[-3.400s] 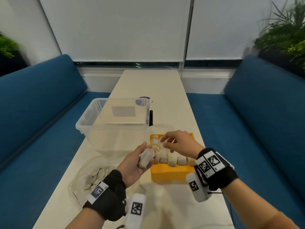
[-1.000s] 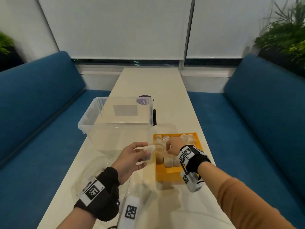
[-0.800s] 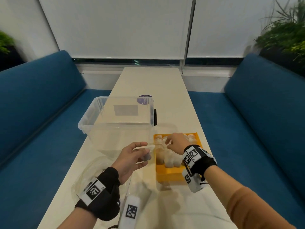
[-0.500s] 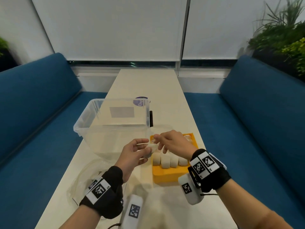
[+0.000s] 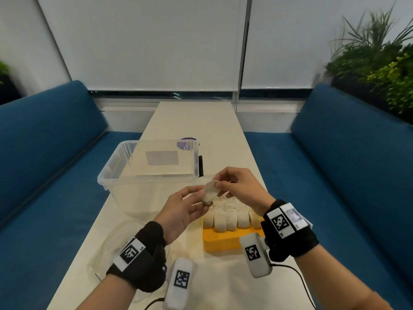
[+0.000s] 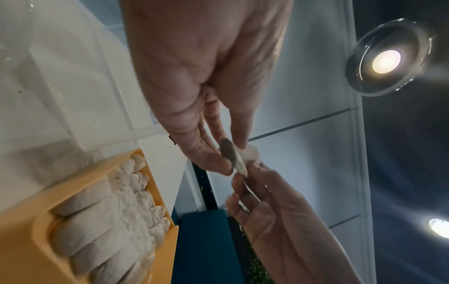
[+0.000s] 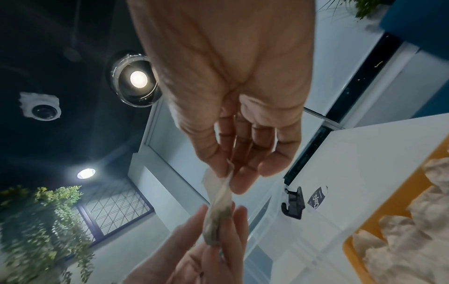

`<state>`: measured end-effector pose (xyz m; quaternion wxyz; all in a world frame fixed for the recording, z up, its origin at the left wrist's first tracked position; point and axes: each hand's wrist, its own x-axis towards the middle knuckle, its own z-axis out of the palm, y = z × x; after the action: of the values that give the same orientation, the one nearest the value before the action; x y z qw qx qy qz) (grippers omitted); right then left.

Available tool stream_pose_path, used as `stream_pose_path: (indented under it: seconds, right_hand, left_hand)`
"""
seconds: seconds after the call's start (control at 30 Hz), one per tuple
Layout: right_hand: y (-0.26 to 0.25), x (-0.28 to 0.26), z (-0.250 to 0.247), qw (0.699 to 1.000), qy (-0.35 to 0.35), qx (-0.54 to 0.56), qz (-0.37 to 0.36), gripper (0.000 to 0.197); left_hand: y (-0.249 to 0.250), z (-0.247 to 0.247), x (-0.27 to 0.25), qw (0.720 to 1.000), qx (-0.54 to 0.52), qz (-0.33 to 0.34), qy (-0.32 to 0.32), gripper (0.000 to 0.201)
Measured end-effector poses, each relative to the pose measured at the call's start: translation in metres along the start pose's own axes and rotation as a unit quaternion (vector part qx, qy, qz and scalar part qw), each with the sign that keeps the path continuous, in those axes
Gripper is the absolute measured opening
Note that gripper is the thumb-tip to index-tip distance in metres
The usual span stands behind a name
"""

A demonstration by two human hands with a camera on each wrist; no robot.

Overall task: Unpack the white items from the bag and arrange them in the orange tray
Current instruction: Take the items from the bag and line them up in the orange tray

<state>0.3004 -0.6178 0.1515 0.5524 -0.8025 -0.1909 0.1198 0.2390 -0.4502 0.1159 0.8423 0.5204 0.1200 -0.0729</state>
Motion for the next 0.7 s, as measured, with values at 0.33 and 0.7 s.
stream_pose_path:
  seconds: [0.33, 0.7]
  right_hand:
    - [-0.014, -0.004, -0.011, 0.998, -0.022, -0.034, -0.038, 0.011]
    - [-0.024, -0.005, -0.017, 0.995, -0.064, 0.010, -0.069, 0.021]
  left_hand:
    - [0.001, 0.006, -0.006, 0.995, 0.081, 0.058, 0.005, 0.034]
    - [0.009, 0.009, -0.012, 0.998, -0.003, -0.002, -0.067, 0.033]
